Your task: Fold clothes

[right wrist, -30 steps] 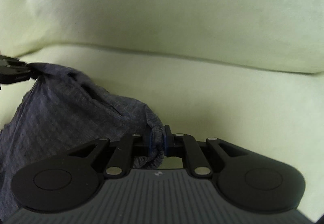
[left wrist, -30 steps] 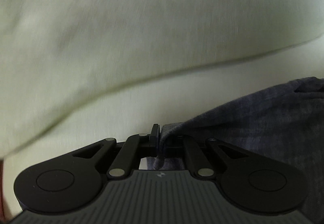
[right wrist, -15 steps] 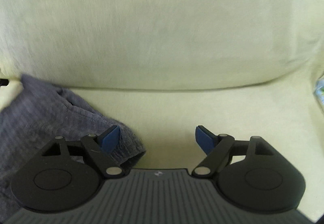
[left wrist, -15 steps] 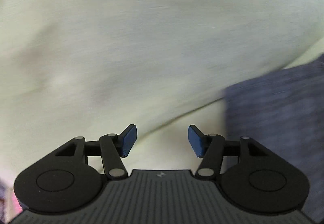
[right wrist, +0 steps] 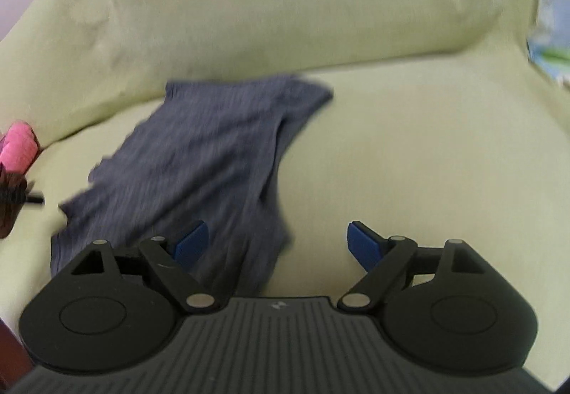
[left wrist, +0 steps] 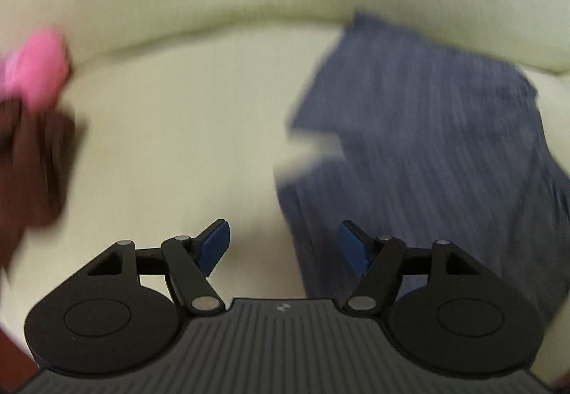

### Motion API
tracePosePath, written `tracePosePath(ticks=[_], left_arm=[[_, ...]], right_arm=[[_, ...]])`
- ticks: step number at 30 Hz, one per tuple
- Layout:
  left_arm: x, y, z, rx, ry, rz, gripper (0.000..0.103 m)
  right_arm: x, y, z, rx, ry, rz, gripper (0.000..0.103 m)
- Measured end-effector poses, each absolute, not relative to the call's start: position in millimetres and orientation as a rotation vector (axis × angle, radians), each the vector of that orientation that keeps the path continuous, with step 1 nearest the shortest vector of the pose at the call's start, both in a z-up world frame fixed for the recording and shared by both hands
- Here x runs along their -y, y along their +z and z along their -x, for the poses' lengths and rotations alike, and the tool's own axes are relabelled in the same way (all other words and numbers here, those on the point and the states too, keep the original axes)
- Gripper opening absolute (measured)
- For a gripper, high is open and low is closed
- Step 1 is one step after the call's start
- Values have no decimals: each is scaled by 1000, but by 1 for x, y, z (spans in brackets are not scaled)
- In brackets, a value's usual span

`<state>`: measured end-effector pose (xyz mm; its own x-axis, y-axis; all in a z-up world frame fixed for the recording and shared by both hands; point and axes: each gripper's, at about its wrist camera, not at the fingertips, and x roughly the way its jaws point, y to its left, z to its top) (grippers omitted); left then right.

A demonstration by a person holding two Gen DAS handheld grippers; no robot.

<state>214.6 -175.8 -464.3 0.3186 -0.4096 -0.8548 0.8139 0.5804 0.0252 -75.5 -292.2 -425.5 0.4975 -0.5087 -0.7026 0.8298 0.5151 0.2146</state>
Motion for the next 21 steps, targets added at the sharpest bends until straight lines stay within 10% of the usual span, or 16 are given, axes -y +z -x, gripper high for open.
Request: tracePosePath(ticks=[10, 13, 15, 21], left_arm=[[127, -479, -184, -1028, -795, -467, 70], [126, -496, -183, -1042, -758, -513, 69], [126, -504, -180, -1047, -772, -514, 71], [124, -501, -179, -1040, -804, -541, 72]], right_arm=[[304, -449, 47, -608, -892, -697, 66], [303, -454, 37, -623, -899, -679, 52], [299, -454, 33, -638, -894, -654, 18], [279, -438, 58, -644, -985, -613, 18]])
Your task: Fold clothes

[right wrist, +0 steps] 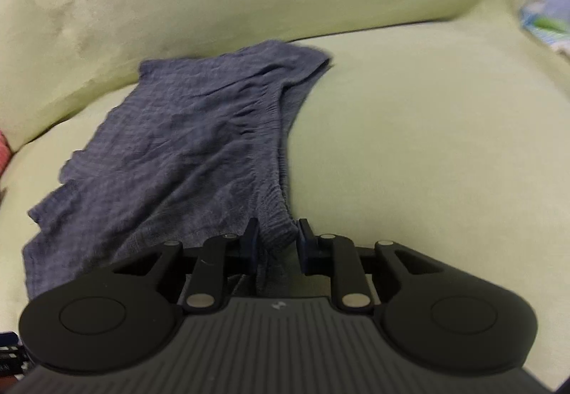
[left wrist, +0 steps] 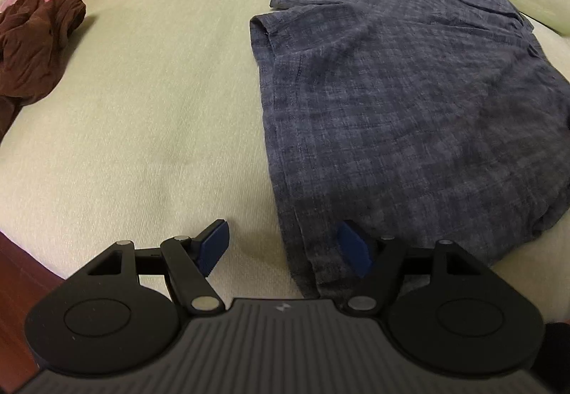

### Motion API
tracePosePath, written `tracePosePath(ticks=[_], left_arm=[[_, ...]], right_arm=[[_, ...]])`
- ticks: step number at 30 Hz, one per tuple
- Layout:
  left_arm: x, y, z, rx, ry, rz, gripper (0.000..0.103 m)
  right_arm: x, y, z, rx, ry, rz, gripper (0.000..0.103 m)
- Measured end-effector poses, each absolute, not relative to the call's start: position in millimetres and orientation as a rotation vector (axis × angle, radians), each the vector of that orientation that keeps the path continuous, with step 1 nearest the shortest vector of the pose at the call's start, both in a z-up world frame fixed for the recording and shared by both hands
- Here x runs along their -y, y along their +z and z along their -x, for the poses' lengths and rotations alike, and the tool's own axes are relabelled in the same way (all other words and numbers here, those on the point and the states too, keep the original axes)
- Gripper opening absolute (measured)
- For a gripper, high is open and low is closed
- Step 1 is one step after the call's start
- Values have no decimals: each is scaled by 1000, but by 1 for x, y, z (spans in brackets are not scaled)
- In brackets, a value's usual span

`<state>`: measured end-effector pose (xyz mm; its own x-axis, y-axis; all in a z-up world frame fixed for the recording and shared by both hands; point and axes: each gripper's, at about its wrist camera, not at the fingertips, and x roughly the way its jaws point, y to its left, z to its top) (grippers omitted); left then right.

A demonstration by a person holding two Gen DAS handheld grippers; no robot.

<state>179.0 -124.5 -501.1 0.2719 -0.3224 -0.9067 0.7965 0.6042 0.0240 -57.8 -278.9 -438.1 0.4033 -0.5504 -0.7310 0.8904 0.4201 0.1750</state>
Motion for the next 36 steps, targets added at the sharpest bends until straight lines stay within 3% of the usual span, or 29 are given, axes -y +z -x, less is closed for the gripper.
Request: tracePosePath(ticks=[7, 8, 9, 10, 13, 16, 18, 20, 26, 28, 29, 31, 32, 33, 34, 36], left_arm=[[115, -493, -178, -1056, -848, -597, 71], [111, -493, -178, -1056, -847, -615, 71], [108, -494, -178, -1054, -840, -635, 71], [106, -494, -178, -1052, -832, -649, 72], [95, -495, -180, -1039, -802, -687, 71], [84, -482, -179, -1030, -789, -672, 69], [81, -463, -173, -1040, -841, -575, 69], [88, -459, -166, -1036, -867, -551, 71], [106, -487, -145, -1036, -857, -643, 73], [104, -490, -144, -1021, -853, -652, 77], [102, -490, -146, -1024, -853, -643, 77], [99, -492, -153, -1059, -851, -609, 78], [98, -493, -157, -1078, -849, -589, 79], [95, -494, -161, -1090, -848, -577, 80], [93, -495, -162, -1089, -849, -576, 80], [91, -497, -163, -1075, -854, -593, 80]], right_arm=[[257, -447, 87, -712, -1022, -649, 22], [255, -444, 87, -713, -1049, -644, 39], [253, -440, 88, -714, -1080, -638, 64], [252, -436, 88, -716, -1112, -631, 69], [241, -427, 89, -729, -1122, -579, 68], [225, -417, 91, -709, -1054, -550, 62], [216, -414, 90, -689, -961, -594, 45], [212, -417, 89, -686, -899, -657, 36], [210, -432, 103, -631, -951, -757, 40], [217, -433, 110, -584, -971, -796, 46], [224, -435, 113, -549, -989, -827, 55], [235, -441, 114, -528, -1011, -874, 57], [243, -449, 113, -508, -1011, -908, 53], [246, -453, 110, -508, -1006, -906, 26], [247, -453, 107, -525, -1007, -886, 9], [245, -453, 103, -563, -1013, -841, 6]])
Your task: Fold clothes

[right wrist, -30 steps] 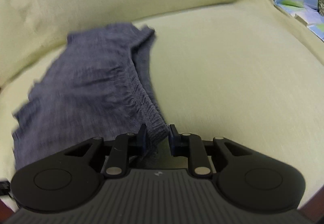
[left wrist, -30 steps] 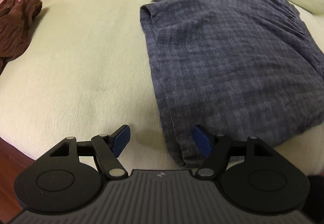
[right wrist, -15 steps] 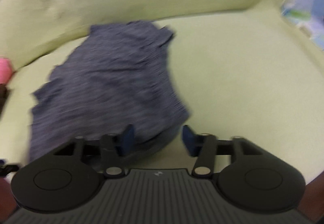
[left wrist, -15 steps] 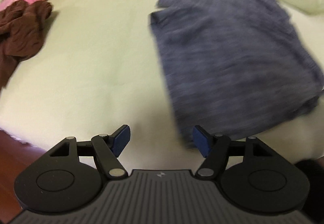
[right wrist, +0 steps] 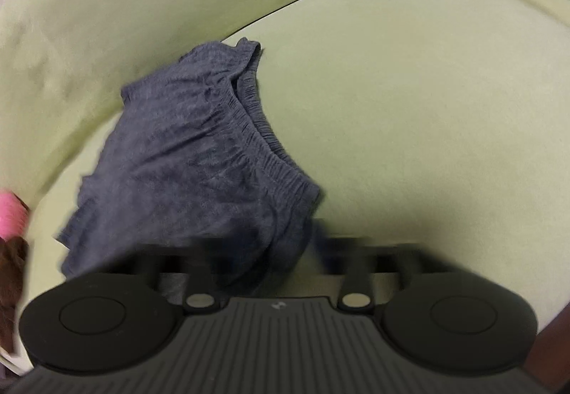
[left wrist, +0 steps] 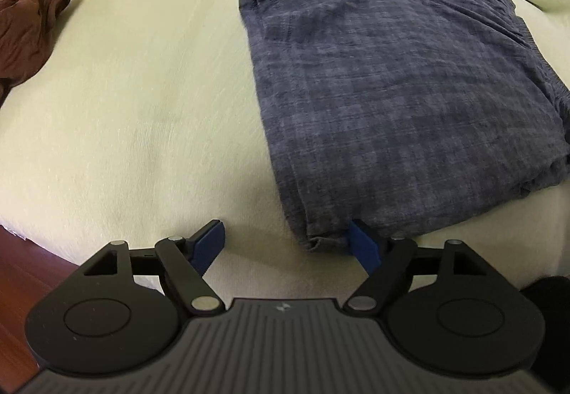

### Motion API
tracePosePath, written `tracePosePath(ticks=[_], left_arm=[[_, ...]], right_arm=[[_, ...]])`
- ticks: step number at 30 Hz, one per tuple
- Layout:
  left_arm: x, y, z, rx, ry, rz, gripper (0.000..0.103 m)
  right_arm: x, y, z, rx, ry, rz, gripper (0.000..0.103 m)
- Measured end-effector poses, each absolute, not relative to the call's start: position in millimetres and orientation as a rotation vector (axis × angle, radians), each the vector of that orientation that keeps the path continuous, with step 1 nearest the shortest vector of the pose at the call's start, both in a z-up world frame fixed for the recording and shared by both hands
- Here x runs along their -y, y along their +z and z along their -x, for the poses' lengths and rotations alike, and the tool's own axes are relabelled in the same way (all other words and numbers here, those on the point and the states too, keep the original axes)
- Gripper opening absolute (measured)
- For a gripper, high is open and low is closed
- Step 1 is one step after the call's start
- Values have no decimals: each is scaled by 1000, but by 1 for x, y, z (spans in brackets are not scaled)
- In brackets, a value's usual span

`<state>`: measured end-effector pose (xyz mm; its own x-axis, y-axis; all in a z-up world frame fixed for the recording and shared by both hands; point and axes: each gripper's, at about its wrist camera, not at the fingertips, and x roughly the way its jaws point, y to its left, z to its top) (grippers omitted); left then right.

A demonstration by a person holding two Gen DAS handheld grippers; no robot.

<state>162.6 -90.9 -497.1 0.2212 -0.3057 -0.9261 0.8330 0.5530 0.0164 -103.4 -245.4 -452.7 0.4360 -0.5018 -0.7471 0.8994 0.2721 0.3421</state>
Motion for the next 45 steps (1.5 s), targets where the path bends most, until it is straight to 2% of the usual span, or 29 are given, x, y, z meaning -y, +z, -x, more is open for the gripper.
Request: tracePosePath(ticks=[4, 6, 8, 10, 11, 12, 14, 16, 18, 20, 23, 26, 28, 31, 32, 33, 36, 39, 43, 44, 45], left_arm=[[85, -498, -166, -1060, -870, -616, 80], [84, -497, -169, -1071, -877, -612, 80], [82, -493, -170, -1073, -879, -625, 79], [78, -483, -172, -1062, -881, -628, 78], [77, -480, -173, -1057, -882, -624, 78], [72, -473, -178, -1039, -878, -609, 78], [69, -465, -187, -1024, -865, -591, 78], [68, -464, -201, -1020, -830, -575, 78], [67, -466, -212, -1021, -798, -560, 78], [63, -469, -224, -1039, -771, -533, 77], [57, -473, -236, -1058, -746, -503, 77], [49, -477, -249, -1075, -725, -477, 77], [42, -481, -258, -1089, -711, -457, 77], [34, -488, -271, -1108, -696, -441, 77], [32, -491, -276, -1117, -692, -437, 77], [31, -493, -279, -1123, -689, -432, 77], [30, -496, -288, -1131, -685, -416, 77], [30, -498, -293, -1129, -686, -408, 77], [39, -495, -298, -1116, -688, -419, 77], [40, -494, -299, -1114, -689, -419, 77], [41, -492, -300, -1112, -692, -412, 77]], right_arm=[[228, -443, 109, -614, -1046, -777, 5], [221, -442, 112, -634, -1051, -755, 8], [223, -451, 115, -643, -1053, -746, 21], [224, -444, 116, -668, -1074, -723, 42], [220, -432, 116, -677, -1135, -660, 57], [218, -427, 116, -678, -1159, -630, 58], [210, -401, 107, -637, -1173, -476, 59], [211, -379, 82, -551, -981, -418, 53], [216, -370, 50, -533, -815, -403, 23], [213, -368, -21, -580, -592, -305, 14], [191, -382, -118, -640, -401, -131, 15], [171, -401, -173, -678, -360, 13, 41], [157, -419, -206, -699, -363, 147, 44], [146, -444, -236, -753, -386, 278, 43], [142, -453, -243, -781, -387, 314, 36], [139, -458, -249, -801, -383, 333, 23], [139, -473, -257, -837, -373, 378, 7], [148, -469, -263, -804, -352, 301, 7], [181, -474, -290, -796, -273, 23, 6], [189, -481, -296, -813, -276, -24, 13], [194, -484, -296, -808, -263, -66, 25]])
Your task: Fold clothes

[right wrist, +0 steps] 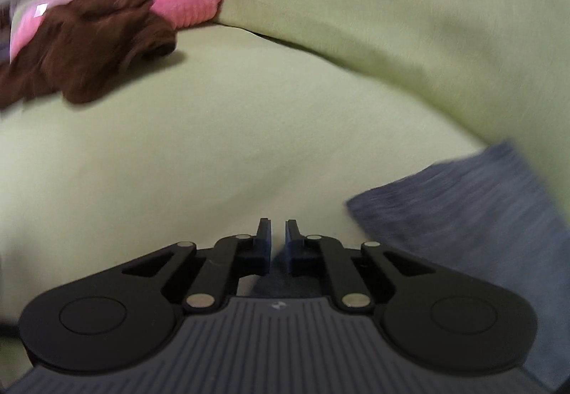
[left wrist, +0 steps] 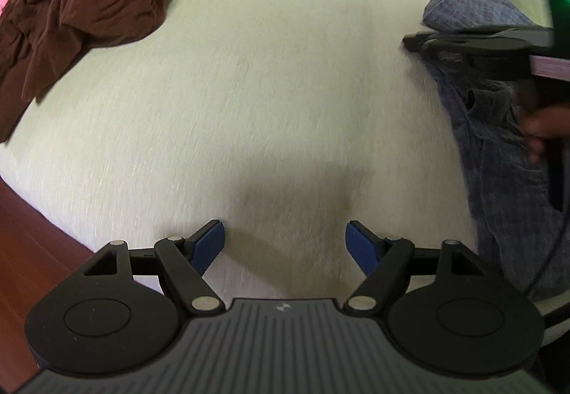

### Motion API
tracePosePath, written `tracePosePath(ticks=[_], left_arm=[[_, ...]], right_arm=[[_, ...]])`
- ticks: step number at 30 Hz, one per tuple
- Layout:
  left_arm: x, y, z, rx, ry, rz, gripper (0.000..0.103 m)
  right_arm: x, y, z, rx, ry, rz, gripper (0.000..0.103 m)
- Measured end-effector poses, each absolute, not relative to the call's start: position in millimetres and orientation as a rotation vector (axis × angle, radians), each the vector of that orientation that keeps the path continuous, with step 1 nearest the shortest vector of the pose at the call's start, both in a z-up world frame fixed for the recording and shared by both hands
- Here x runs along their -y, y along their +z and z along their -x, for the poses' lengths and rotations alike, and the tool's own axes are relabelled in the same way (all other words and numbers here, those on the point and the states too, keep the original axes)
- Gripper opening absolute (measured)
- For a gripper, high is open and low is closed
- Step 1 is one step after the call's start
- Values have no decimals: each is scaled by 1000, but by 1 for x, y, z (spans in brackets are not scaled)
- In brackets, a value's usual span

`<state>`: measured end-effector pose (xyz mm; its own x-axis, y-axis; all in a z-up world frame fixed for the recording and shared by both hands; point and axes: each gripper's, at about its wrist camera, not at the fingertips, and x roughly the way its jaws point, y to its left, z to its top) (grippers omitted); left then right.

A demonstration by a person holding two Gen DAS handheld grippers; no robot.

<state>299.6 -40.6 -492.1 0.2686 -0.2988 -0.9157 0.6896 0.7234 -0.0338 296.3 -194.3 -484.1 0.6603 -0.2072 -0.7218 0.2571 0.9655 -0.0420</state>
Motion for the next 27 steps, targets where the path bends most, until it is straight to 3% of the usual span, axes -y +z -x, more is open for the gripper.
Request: tracePosePath(ticks=[1, 4, 8, 12, 20, 23, 25, 27], left_arm=[[42, -490, -301, -1109, -695, -402, 77], [47, -485, -306, -1094, -710, -375, 77], [74, -463, -308, -1028, -786, -324, 76], [140, -445, -291, -970, -957, -304, 76], [234, -474, -246, -835, -1098, -508, 77], [228, -497, -260, -731, -1006, -607, 87], [217, -501, -281, -739, -955, -605, 87], [209, -502, -306, -713, -814, -660, 78]], right_arm=[[199, -485, -295, -796, -246, -104, 34], [218, -458, -267, -666, -250, -281, 36], [241, -418, -204, -564, -355, -362, 18], [242, -413, -131, -648, -474, -360, 11], [219, -434, -39, -739, -598, -420, 17], [217, -439, -33, -752, -581, -425, 18], [214, -441, -34, -758, -576, -416, 19], [214, -441, -38, -762, -579, -409, 19]])
